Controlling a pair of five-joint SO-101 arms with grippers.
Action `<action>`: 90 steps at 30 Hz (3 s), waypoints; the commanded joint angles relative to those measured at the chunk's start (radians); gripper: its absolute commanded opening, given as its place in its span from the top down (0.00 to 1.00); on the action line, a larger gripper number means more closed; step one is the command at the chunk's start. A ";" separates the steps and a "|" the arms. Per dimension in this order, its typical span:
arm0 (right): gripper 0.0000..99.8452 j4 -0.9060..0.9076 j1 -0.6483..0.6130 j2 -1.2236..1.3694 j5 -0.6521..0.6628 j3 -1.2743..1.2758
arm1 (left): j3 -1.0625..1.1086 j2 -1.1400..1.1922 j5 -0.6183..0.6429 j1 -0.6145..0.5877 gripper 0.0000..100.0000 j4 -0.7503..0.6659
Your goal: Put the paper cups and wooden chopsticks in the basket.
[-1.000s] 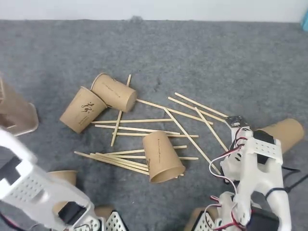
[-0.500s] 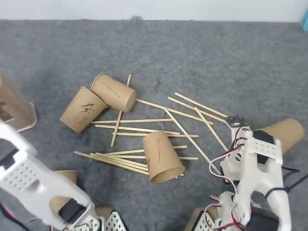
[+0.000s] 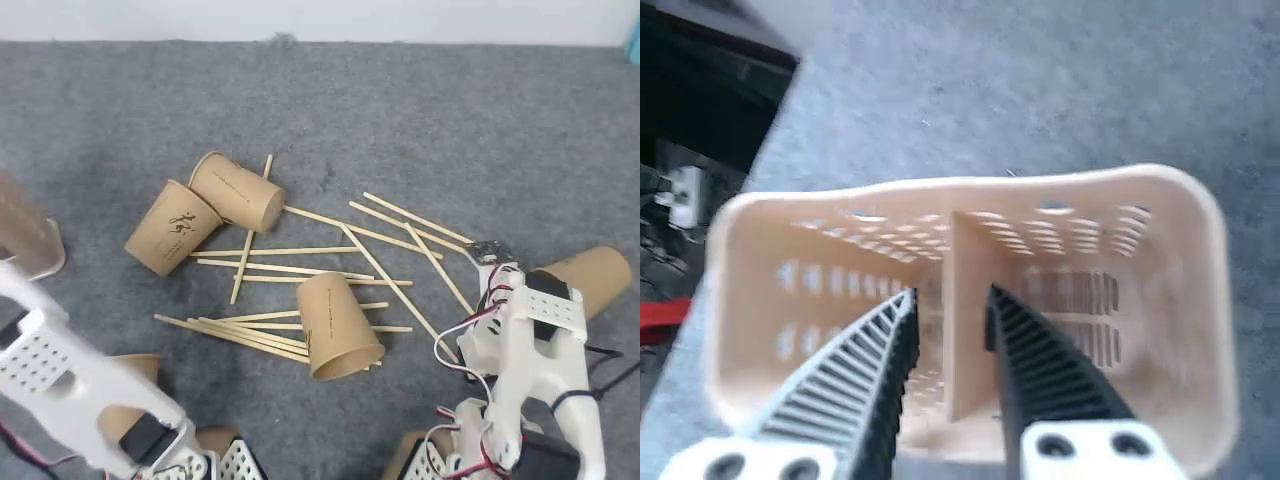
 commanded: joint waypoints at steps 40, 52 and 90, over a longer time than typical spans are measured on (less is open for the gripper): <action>0.93 -0.005 -0.007 -0.031 0.025 -0.002 | -0.208 -0.026 0.068 -0.256 0.85 -0.064; 0.93 -0.004 -0.007 -0.031 0.025 -0.002 | -0.108 0.132 0.015 -0.176 0.85 -0.186; 0.93 -0.004 -0.004 -0.031 0.025 -0.002 | -0.351 0.341 0.265 0.000 0.99 0.089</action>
